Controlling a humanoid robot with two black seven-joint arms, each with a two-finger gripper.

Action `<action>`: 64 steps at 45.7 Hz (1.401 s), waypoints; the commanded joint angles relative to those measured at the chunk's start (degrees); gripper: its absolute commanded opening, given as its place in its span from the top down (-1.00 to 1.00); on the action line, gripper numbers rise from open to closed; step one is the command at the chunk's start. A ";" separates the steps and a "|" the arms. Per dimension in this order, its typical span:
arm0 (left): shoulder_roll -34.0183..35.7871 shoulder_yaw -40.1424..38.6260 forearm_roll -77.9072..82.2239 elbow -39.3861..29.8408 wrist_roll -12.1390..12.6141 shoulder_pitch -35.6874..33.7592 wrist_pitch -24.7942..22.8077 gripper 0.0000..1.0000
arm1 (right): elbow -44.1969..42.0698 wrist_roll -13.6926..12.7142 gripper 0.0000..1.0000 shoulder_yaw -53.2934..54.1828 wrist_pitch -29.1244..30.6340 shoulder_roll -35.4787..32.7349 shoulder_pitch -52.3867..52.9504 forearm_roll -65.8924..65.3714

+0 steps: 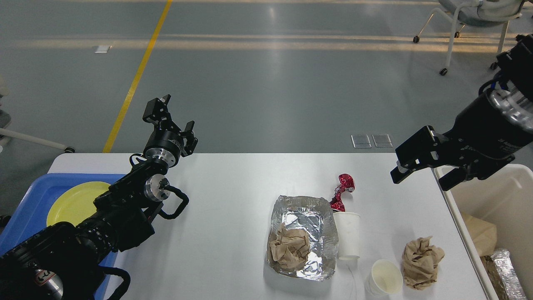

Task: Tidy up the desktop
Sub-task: 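Move the right gripper back over the crumpled brown paper, then lower the right gripper and close it on the crumpled brown paper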

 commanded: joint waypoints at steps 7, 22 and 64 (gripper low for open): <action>0.00 0.00 0.00 0.00 0.00 0.00 0.00 -1.00 | -0.09 0.00 -1.00 0.08 0.00 0.07 -0.08 -0.09; 0.00 0.00 0.00 0.00 0.00 0.00 0.00 -1.00 | -11.94 -0.09 -1.00 -0.10 -5.51 1.91 -18.08 -4.39; 0.00 0.00 0.00 0.00 0.00 0.00 0.00 -1.00 | -28.13 0.00 -1.00 3.15 -28.90 10.18 -56.50 -4.58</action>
